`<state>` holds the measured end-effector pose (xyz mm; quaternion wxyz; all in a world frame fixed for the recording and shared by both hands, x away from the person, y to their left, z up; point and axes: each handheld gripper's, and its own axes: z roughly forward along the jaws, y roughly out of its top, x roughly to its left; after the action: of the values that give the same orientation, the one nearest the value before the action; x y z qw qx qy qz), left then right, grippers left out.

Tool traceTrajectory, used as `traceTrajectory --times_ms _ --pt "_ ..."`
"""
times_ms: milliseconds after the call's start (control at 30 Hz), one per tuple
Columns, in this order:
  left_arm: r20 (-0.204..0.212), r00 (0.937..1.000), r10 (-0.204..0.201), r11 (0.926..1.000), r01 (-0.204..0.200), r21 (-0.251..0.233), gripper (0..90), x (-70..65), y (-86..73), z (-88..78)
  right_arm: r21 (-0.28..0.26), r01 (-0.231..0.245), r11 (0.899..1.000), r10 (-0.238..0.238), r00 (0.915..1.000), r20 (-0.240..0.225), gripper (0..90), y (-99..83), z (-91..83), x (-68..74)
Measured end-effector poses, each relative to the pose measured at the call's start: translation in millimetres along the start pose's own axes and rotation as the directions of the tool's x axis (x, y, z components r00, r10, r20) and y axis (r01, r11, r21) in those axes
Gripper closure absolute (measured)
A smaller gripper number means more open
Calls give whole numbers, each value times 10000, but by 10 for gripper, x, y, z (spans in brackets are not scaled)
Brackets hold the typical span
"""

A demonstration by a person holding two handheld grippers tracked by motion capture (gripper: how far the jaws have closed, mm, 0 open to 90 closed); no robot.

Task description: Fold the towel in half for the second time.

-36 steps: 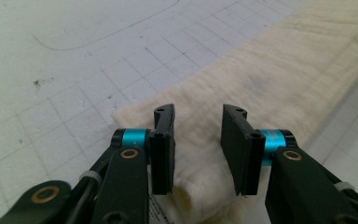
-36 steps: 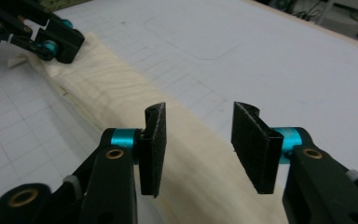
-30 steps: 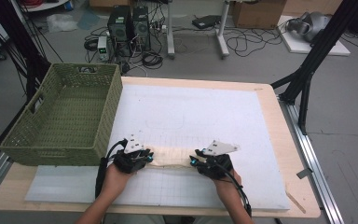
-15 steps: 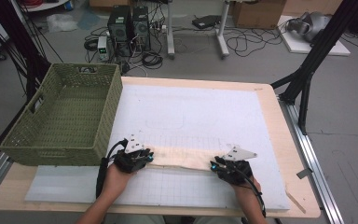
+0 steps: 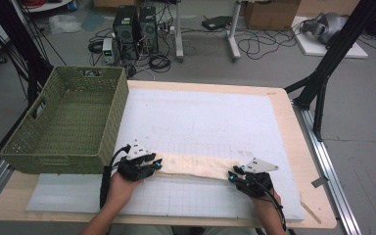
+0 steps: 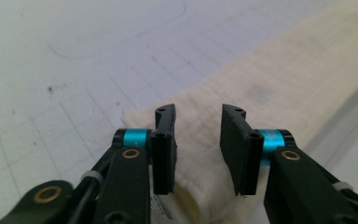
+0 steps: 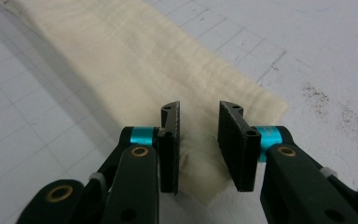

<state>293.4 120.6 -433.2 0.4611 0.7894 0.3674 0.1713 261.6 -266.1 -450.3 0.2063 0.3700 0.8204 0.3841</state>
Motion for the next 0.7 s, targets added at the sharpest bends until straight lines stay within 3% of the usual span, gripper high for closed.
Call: traceTrajectory --times_ms 100,167,267,400,567,700 --pt "441 9990 -80 9973 112 -729 632 -6 56 -123 4 -96 10000 96 10000 -22 675 1 2 -9" --pt "727 9973 19 9973 35 -735 659 -24 47 -153 4 -102 9999 102 9999 -30 666 3 3 -12" --pt "857 9962 137 9998 -124 -151 702 -57 -37 -102 -15 -129 9999 129 9999 -35 649 4 2 -16" --pt "437 9984 350 9944 -392 980 732 -43 -135 -2 -33 -195 9998 195 9998 -35 613 4 -1 -18" --pt "210 9980 601 9923 -621 1073 752 -60 -153 3 -10 -379 9993 378 9988 -315 580 1 -39 -62" --pt "177 9983 562 9931 -577 1021 764 -55 -160 10 128 -308 9994 311 9991 -295 581 -27 -69 -107"
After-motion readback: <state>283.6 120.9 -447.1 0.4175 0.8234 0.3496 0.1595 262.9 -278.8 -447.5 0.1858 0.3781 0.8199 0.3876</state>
